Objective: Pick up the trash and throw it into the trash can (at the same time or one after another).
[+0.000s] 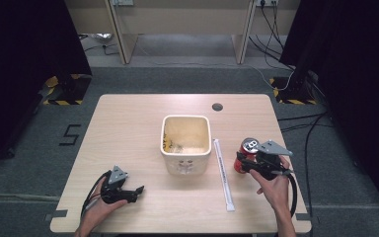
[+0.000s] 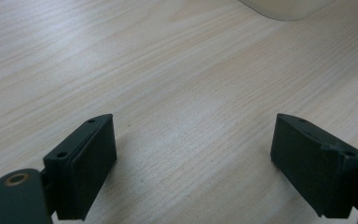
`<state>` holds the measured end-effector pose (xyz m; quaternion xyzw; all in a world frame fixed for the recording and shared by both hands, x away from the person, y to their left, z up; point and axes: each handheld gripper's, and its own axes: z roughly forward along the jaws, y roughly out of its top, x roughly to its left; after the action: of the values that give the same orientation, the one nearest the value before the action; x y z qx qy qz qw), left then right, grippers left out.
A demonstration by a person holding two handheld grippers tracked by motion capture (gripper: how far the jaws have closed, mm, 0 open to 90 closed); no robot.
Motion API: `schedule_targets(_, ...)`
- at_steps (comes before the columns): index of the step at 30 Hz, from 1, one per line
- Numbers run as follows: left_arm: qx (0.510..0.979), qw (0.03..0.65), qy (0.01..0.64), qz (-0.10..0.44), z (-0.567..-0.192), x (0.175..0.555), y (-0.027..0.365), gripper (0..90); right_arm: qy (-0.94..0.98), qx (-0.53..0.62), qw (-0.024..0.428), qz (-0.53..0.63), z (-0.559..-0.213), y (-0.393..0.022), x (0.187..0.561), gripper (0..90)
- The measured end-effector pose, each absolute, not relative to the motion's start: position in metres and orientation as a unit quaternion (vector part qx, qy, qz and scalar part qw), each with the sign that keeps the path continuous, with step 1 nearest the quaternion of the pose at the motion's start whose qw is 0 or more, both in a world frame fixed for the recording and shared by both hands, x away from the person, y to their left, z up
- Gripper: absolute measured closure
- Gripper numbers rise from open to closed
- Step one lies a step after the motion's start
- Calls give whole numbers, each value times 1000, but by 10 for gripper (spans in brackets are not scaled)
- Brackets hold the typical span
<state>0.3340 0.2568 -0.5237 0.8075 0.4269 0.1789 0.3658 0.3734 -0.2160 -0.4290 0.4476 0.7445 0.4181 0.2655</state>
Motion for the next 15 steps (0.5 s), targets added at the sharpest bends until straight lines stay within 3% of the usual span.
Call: schedule_targets(15, 808, 365, 427, 178, -524, 334, 257, 135, 746, 441, 268, 422, -412, -218, 366, 338)
